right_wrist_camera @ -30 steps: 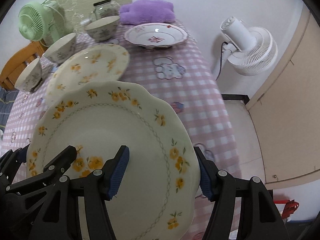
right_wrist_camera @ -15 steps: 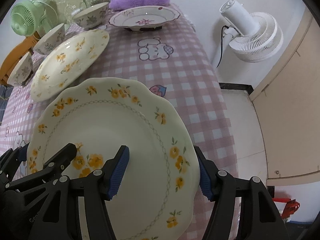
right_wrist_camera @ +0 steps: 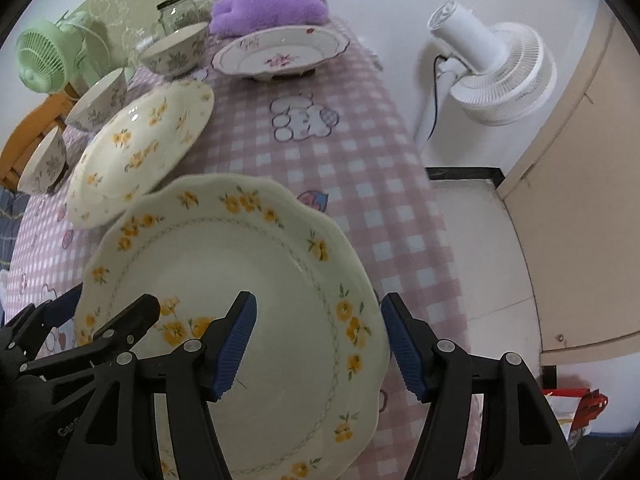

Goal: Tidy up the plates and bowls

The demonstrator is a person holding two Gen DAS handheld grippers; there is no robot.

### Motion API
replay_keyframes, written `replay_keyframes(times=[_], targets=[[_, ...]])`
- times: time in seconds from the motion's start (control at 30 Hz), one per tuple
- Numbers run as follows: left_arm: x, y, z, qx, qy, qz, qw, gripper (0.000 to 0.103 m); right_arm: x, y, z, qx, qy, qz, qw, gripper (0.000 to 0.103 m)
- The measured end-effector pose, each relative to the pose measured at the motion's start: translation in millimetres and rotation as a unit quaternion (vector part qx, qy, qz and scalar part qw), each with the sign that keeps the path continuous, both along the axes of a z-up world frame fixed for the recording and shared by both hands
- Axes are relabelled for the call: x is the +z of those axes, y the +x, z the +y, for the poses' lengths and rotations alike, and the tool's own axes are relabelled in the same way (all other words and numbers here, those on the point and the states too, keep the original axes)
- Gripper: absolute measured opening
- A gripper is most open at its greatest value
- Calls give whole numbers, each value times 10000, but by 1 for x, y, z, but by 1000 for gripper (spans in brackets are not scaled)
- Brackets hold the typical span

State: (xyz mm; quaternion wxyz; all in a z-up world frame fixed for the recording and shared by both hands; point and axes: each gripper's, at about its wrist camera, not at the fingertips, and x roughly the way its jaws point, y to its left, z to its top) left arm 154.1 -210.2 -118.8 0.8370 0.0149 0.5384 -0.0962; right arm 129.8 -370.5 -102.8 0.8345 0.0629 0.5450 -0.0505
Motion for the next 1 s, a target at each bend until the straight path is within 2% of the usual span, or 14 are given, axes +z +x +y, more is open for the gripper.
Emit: replay_keyframes(times=[0.1, 0.27, 0.5, 0.63, 0.77, 0.93, 1.0], targets=[[13, -4, 2, -267, 63, -186, 9995, 88, 10, -2, 2, -194, -5, -101, 9998, 69], [33, -9, 19, -557, 72, -492, 9972, 92, 38, -7, 22, -346, 0, -583, 9977, 70], [54, -1, 68, -363, 36, -697, 9969, 92, 63, -10, 75, -340, -250, -941, 9947, 70], [64, -2, 95, -488, 45, -868, 9950, 92, 72, -12, 109, -323, -244, -1105, 9931, 70], [74, 5, 123, -378, 35, -1122, 9930, 92, 79, -6, 136, -454, -146, -1161, 9921, 70], [82, 26, 140, -436, 58, -1318, 9903, 92, 87, 12, 161, -498, -128, -1332, 9898, 70], [83, 35, 141, -441, 82, -1280, 9908, 91, 89, 20, 164, -579, -141, -1311, 9896, 70]])
